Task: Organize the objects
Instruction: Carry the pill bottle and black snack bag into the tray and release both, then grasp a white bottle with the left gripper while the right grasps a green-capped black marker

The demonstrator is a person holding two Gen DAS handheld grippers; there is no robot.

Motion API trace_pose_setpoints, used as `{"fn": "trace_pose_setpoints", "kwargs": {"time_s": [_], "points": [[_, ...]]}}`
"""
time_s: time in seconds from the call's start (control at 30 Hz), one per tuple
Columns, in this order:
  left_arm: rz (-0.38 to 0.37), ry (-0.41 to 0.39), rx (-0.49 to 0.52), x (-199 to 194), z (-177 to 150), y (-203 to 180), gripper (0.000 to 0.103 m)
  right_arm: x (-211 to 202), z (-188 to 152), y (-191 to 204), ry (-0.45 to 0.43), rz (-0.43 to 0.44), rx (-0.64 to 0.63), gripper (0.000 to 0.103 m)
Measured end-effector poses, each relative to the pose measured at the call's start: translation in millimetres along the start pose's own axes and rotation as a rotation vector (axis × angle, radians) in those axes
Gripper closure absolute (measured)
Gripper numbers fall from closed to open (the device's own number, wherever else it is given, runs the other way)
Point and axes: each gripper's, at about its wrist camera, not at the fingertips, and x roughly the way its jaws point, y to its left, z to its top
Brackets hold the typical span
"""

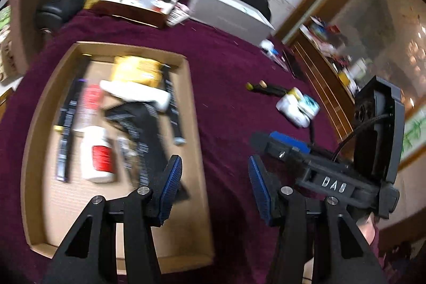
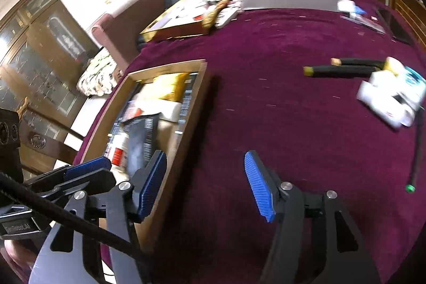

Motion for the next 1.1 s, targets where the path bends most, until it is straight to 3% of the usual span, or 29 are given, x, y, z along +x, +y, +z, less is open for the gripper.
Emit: {"fn": "trace_pose_setpoints", "kwargs": {"time_s": [0.23, 0.4, 0.6, 0.73, 0.77, 0.83, 0.9, 1.1], "points": [[-0.027, 0.076, 0.084, 32.3, -11.6, -48.7, 0.057, -45.8, -0.8, -107.7, -0.085, -0.129, 0.180, 0.043], [-0.032, 0.097, 0.104, 46.7, -19.3, -66.9, 0.057, -60.2, 28.8, -172.9, -0.138, -0.108, 0.287, 0.043], [-0.008, 0.110, 0.099, 52.6, -21.5, -66.2, 0.057, -24.8, 61.5, -196.5, -0.060, -0.049, 0.283, 0.043], [0.009, 0.098, 0.090, 52.4, -18.3, -61.9, 0.057, -4.8, 67.5, -195.8, -0.010, -0.110, 0.253, 0.040], [0.009, 0.098, 0.087, 53.3, -17.8, -61.3, 0.057, -1.3, 67.1, -193.6, 0.018, -0.075, 0.256, 0.040], [0.008, 0.103, 0.084, 56.1, -17.3, -60.7, 0.057, 6.3, 61.3, -184.2, 0.098, 0.087, 0.241, 0.040], [0.007, 0.110, 0.084, 59.7, -16.8, -60.8, 0.057, 0.2, 55.9, -171.4, 0.115, 0.173, 0.205, 0.040], [0.016, 0.094, 0.152, 77.8, -4.0, -77.5, 0.057, -40.6, 48.5, -188.7, -0.052, 0.000, 0.251, 0.040]]}}
